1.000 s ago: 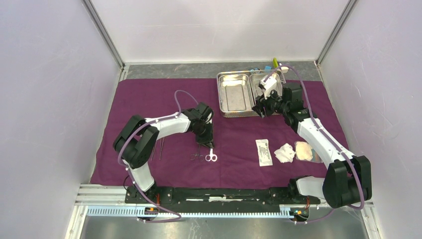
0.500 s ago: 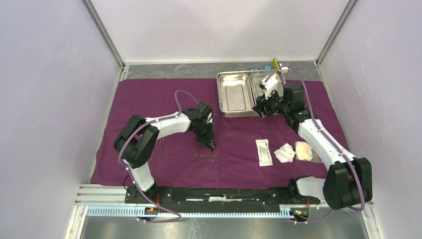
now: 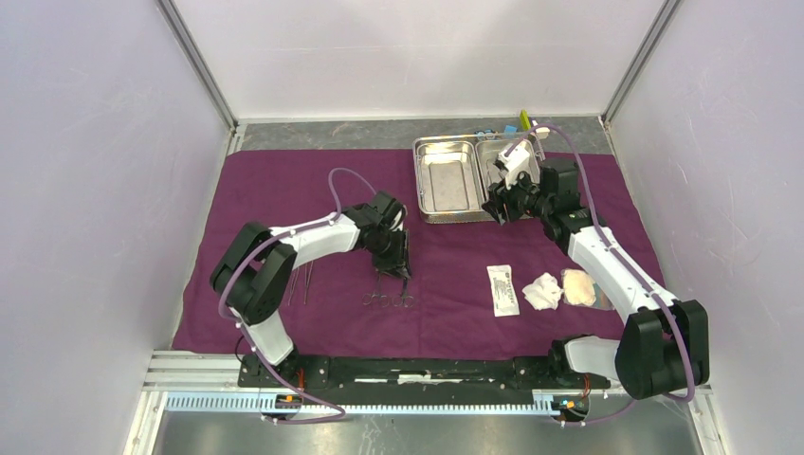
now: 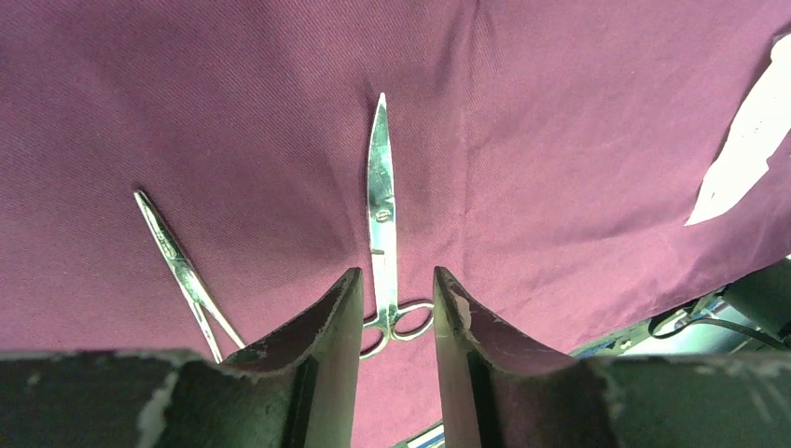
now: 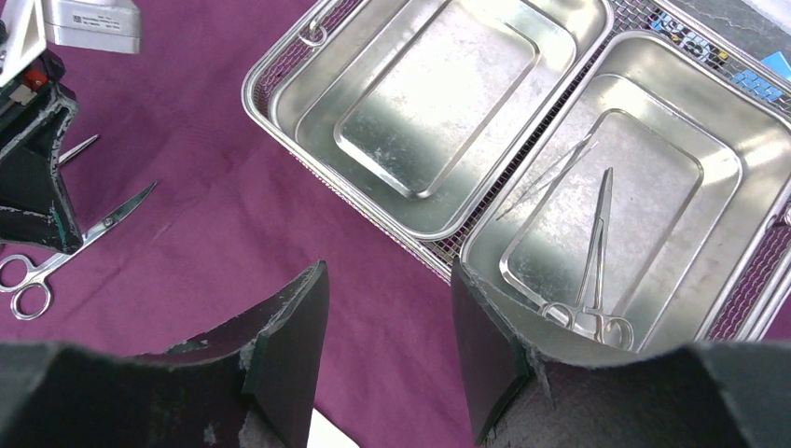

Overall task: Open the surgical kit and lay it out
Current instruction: Place the medical item in the surgical kit.

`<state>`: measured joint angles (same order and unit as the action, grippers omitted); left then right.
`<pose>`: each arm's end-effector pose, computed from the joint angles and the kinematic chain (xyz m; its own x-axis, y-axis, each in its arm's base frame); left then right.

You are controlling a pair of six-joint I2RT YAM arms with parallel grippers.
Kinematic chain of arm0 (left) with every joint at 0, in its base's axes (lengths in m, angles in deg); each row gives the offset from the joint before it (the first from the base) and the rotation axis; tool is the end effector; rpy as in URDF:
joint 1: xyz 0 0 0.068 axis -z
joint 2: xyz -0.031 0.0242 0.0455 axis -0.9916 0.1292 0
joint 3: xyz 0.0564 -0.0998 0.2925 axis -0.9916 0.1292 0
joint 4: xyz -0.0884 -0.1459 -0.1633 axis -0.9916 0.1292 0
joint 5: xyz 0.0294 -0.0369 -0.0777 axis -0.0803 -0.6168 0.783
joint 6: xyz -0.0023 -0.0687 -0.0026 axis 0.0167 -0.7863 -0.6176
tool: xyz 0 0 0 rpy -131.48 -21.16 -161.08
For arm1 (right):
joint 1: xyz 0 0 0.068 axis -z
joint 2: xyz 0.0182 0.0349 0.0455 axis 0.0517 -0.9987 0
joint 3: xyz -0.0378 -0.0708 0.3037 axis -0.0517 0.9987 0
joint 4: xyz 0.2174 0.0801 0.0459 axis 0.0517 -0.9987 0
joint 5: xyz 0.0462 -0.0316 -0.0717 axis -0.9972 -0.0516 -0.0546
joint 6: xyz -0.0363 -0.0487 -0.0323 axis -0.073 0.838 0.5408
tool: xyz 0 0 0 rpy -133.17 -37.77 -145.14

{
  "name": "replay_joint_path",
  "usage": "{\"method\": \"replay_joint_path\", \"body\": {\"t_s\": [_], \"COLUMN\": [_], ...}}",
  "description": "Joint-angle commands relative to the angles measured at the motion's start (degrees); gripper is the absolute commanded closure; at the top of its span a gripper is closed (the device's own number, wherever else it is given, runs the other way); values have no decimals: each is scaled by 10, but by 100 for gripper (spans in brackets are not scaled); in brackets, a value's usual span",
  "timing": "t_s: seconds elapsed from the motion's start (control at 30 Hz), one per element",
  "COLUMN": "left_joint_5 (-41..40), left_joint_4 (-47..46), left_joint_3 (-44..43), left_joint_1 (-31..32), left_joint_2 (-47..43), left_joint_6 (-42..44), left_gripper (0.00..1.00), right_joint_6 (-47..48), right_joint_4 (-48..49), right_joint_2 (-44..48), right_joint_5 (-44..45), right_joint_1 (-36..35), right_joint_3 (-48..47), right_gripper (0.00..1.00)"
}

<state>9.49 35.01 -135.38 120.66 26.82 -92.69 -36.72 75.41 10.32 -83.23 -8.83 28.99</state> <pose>0.2440 -0.2111 0.2018 -0.9857 0.0663 -0.1552 0.1277 0.8944 -0.4288 0.2460 0.0763 0.3153 -0.3455 -0.2901 -0.8925 -0.6559 0.7548 0.0086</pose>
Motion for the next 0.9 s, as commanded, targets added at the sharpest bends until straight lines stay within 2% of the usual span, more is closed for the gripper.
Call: {"method": "replay_joint_path", "body": {"t_s": [0.0, 0.17, 0.5, 0.87], "left_joint_5": [-5, 16, 47, 39], "left_joint_4": [0, -16, -27, -34], "left_joint_3": [-18, -45, -91, -71], "left_joint_1": [-3, -2, -4, -17], "left_joint_2": [-33, -31, 35, 49], "left_joint_6": [-13, 13, 26, 23], "left_gripper": [60, 60, 61, 62], "right_joint_6": [1, 1, -5, -5], "right_joint_4": [18, 19, 17, 18], "right_joint_2": [8, 9, 20, 26], "right_joint_5": [2, 3, -5, -7], "right_joint_1": [4, 7, 7, 8], "right_joint_3": [-3, -3, -2, 3], "right_gripper": [43, 43, 43, 42]}}
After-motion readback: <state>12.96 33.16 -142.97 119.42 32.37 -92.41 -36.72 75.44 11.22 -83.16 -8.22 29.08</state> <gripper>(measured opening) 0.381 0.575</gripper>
